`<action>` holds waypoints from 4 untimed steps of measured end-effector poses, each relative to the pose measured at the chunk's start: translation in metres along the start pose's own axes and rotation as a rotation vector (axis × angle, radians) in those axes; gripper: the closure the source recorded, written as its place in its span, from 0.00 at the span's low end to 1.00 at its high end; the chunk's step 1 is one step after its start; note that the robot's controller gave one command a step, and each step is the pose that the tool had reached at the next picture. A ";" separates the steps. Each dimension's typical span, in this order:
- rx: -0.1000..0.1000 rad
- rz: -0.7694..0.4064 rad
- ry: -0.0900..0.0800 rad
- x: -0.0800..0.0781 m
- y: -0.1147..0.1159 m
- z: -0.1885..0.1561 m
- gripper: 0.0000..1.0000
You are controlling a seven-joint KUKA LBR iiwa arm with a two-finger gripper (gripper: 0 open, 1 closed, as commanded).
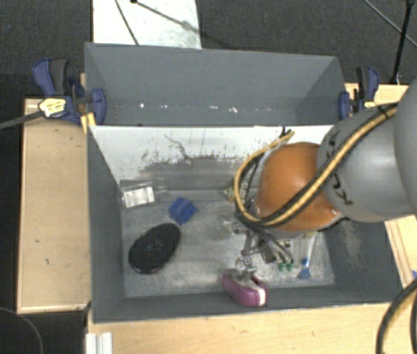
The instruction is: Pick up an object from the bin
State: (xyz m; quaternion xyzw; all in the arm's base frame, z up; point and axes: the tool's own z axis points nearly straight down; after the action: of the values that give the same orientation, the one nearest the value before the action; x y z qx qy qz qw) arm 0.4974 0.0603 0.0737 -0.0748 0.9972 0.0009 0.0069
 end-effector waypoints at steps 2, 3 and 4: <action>0.001 0.248 0.006 0.011 0.009 -0.110 0.00; -0.003 0.284 -0.004 0.008 0.019 0.001 0.00; 0.002 0.531 0.006 0.012 0.020 -0.107 0.00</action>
Offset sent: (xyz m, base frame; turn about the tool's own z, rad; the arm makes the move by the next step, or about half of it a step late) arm -0.0202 0.0102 -0.0037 -0.0728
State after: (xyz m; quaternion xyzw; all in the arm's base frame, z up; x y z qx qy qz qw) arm 0.4815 0.0776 0.1806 0.1896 0.9819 0.0013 0.0034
